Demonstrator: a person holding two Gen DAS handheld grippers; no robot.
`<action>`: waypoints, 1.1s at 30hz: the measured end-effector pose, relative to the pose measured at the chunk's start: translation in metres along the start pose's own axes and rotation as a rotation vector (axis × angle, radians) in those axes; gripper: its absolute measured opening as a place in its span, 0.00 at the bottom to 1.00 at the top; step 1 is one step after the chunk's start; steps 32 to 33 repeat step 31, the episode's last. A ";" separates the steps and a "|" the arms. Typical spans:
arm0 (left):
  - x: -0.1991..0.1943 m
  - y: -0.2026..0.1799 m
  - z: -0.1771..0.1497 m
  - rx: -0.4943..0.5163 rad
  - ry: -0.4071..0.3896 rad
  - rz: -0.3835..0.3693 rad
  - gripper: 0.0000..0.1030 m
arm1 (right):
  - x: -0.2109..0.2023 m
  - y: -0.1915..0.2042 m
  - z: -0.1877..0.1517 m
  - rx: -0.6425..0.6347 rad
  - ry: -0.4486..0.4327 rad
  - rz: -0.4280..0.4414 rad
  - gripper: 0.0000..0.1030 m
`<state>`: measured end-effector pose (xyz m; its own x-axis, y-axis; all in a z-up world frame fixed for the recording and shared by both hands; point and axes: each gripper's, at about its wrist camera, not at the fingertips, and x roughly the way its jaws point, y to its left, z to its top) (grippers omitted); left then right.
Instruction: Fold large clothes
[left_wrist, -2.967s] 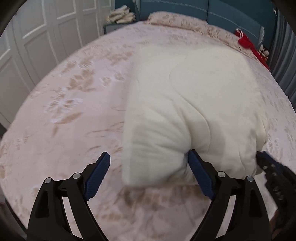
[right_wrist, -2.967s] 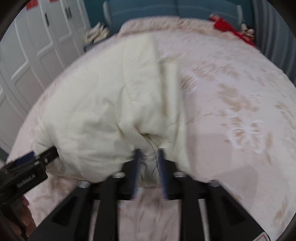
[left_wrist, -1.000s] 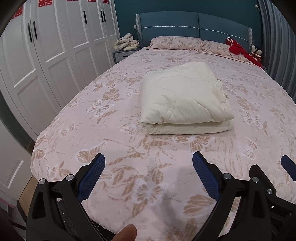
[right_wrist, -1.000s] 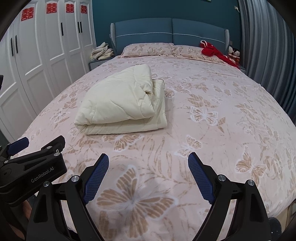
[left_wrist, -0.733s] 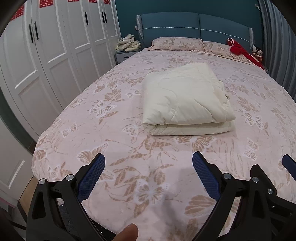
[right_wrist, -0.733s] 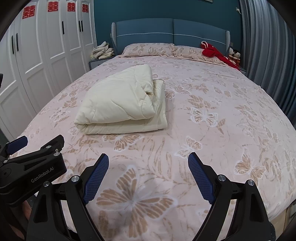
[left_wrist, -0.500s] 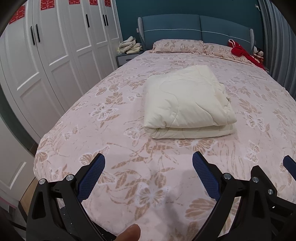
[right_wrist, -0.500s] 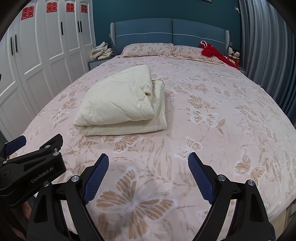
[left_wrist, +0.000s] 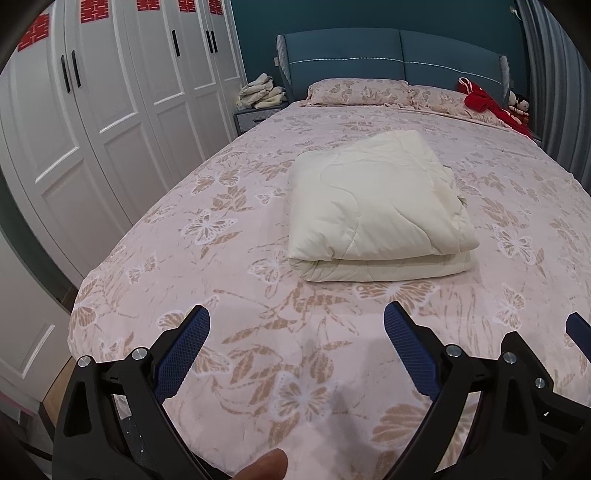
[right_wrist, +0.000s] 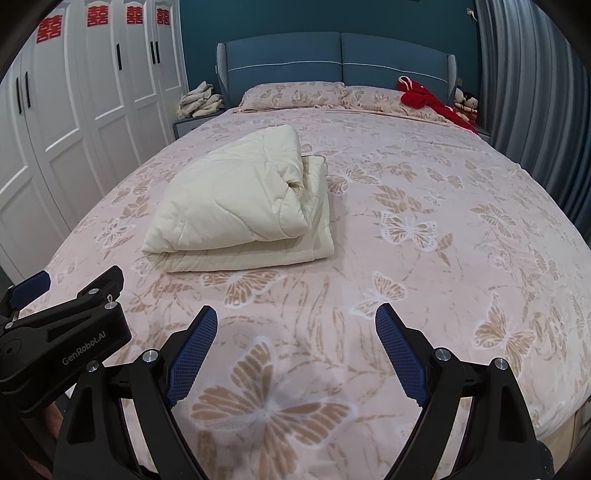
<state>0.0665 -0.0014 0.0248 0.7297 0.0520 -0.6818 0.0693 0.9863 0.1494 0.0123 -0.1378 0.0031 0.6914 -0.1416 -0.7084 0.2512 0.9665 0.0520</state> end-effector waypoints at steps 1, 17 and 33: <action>0.001 0.000 0.000 0.001 -0.001 0.003 0.90 | 0.000 0.000 0.000 0.000 0.001 -0.001 0.83; 0.003 -0.010 0.004 0.016 -0.003 -0.032 0.89 | 0.007 0.027 0.003 -0.100 -0.011 0.022 0.83; 0.006 -0.002 0.011 -0.011 -0.008 -0.010 0.89 | 0.008 0.012 0.012 -0.056 -0.011 -0.013 0.83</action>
